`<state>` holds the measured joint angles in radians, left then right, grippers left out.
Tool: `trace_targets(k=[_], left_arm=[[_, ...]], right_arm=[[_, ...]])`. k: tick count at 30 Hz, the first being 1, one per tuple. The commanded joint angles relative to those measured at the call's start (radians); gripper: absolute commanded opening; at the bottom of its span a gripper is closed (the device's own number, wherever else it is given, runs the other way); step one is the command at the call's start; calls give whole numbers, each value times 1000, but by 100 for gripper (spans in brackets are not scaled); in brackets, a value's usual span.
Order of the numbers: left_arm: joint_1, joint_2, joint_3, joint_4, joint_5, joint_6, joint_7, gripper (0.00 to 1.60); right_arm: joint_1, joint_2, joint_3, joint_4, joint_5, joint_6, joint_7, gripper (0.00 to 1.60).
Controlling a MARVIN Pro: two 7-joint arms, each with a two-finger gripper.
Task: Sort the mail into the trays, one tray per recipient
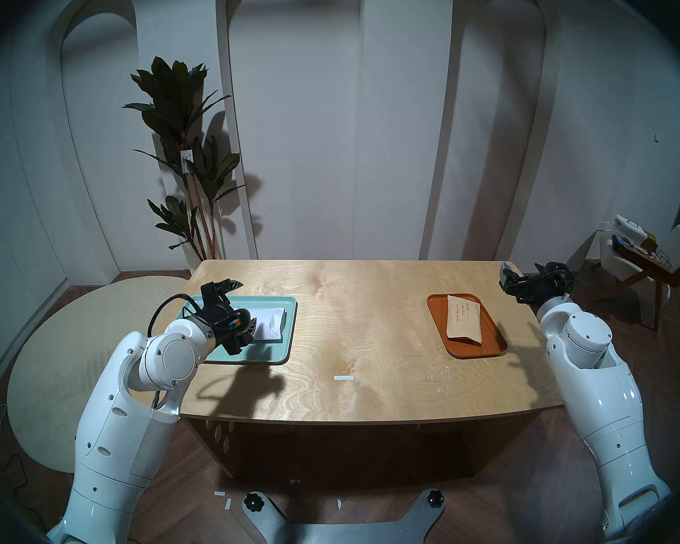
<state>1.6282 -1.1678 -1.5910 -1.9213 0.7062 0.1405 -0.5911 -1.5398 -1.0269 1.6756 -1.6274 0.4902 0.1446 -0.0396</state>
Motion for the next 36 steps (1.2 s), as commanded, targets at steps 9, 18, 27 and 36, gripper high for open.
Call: trace_targets(k=[9, 18, 27, 36], left_arm=[[-137, -214, 34, -150, -333, 219, 58, 160], [-232, -322, 58, -78, -542, 407, 179, 160], [-308, -413, 55, 3, -679, 500, 340, 160], [-381, -507, 55, 77, -716, 512, 507, 160]], right_arm=[[13, 3, 4, -14, 0, -6, 1, 160], [14, 3, 4, -14, 0, -7, 1, 160], [13, 3, 5, -16, 0, -8, 1, 160], [13, 2, 5, -17, 1, -10, 1, 160]])
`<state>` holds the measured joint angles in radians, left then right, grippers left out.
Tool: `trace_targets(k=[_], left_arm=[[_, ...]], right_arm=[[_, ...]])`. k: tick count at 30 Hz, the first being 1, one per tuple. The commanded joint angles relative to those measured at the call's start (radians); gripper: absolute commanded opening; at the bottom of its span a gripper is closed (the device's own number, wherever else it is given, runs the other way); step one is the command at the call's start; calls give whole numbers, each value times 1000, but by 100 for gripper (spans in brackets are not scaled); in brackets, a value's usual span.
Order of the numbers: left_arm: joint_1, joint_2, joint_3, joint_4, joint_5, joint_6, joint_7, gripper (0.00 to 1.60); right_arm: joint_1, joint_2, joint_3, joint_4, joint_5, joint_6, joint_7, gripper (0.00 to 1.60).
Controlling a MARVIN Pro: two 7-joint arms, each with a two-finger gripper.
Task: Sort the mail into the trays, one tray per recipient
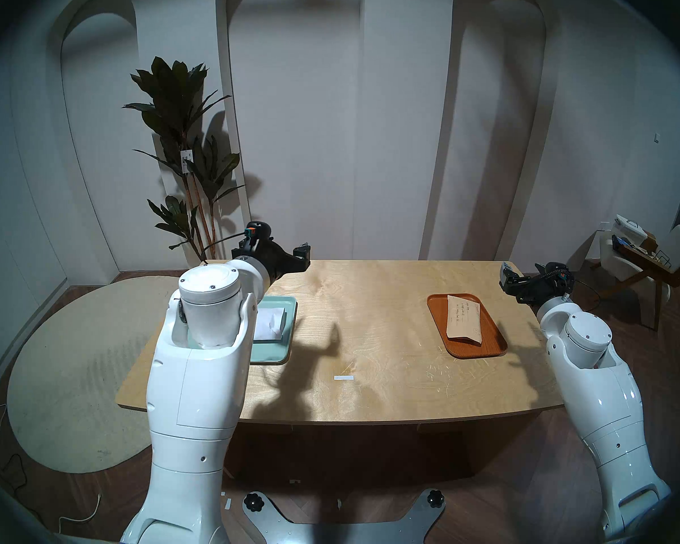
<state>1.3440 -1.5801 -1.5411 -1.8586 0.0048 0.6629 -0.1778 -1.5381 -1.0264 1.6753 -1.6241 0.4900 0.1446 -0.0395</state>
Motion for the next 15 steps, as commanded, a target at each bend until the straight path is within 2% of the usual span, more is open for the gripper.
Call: trace_targets(k=[1, 3, 5, 15], left_arm=[[-100, -109, 4, 19, -16, -14, 124, 160], [-107, -109, 4, 28, -18, -20, 144, 160], [-115, -118, 13, 35, 14, -18, 189, 160], [-123, -118, 24, 47, 16, -25, 229, 160]], right_arm=[[11, 2, 6, -21, 1, -10, 1, 160], [10, 2, 6, -21, 1, -10, 1, 160], [10, 2, 6, -22, 1, -11, 1, 160], [9, 1, 7, -23, 1, -11, 1, 160]])
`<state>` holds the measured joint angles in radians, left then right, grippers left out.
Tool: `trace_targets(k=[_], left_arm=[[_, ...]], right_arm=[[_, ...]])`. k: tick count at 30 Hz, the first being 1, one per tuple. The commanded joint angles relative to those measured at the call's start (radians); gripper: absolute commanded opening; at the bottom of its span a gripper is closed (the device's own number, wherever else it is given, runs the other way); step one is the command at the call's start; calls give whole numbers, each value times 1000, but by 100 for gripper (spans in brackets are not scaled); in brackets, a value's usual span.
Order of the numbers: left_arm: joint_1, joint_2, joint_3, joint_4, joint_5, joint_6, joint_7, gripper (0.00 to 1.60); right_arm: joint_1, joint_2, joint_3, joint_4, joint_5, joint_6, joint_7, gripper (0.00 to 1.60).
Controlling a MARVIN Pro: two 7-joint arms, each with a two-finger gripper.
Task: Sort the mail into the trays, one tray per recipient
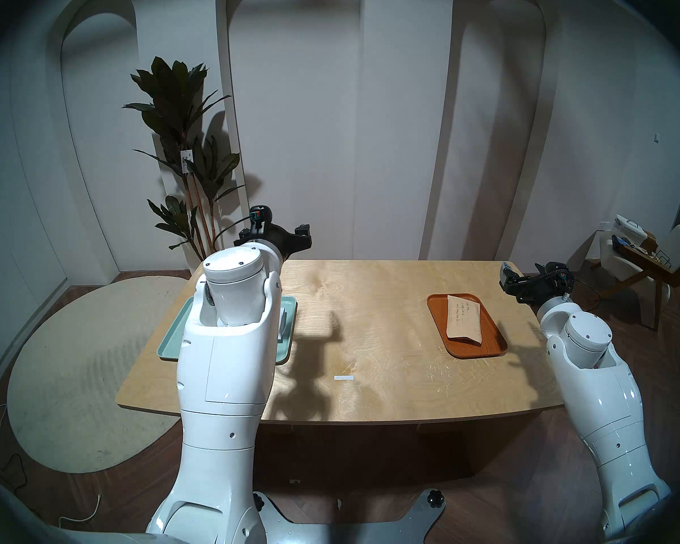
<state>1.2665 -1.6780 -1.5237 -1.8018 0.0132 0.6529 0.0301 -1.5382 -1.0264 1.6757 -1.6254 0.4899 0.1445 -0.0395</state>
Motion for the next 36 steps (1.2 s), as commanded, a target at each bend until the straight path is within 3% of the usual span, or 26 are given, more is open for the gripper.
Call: trace_targets(k=[1, 18, 36], left_arm=[[-46, -21, 7, -10, 8, -16, 23, 160], [-48, -10, 3, -11, 6, -20, 32, 160], [-76, 58, -143, 17, 23, -39, 69, 160]], right_arm=[[9, 1, 6, -22, 1, -11, 1, 160], [9, 1, 7, -22, 1, -12, 1, 160], [9, 1, 6, -22, 1, -11, 1, 160]])
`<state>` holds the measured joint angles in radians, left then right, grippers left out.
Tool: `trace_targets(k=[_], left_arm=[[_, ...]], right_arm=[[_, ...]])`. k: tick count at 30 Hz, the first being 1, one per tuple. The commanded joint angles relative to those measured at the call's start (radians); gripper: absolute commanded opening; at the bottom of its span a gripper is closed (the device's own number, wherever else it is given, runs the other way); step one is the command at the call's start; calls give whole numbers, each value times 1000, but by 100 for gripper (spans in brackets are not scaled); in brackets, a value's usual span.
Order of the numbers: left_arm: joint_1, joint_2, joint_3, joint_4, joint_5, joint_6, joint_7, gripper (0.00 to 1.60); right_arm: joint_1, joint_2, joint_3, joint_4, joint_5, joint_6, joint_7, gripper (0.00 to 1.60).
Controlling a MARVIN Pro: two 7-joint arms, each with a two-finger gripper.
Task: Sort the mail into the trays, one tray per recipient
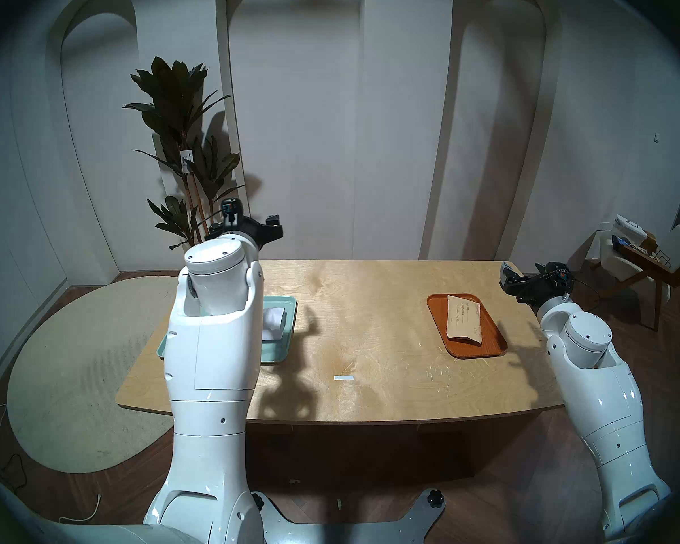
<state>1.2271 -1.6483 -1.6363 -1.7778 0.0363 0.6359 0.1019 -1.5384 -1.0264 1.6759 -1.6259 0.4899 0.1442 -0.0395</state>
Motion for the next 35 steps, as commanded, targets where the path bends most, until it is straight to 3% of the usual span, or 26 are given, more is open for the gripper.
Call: trace_targets(k=[1, 35], left_arm=[[-35, 29, -34, -7, -1, -25, -3, 160], [-25, 42, -40, -23, 16, -27, 2, 160]], right_arm=[[9, 1, 6, -21, 1, -11, 1, 160], [9, 1, 6, -22, 1, -12, 1, 160]])
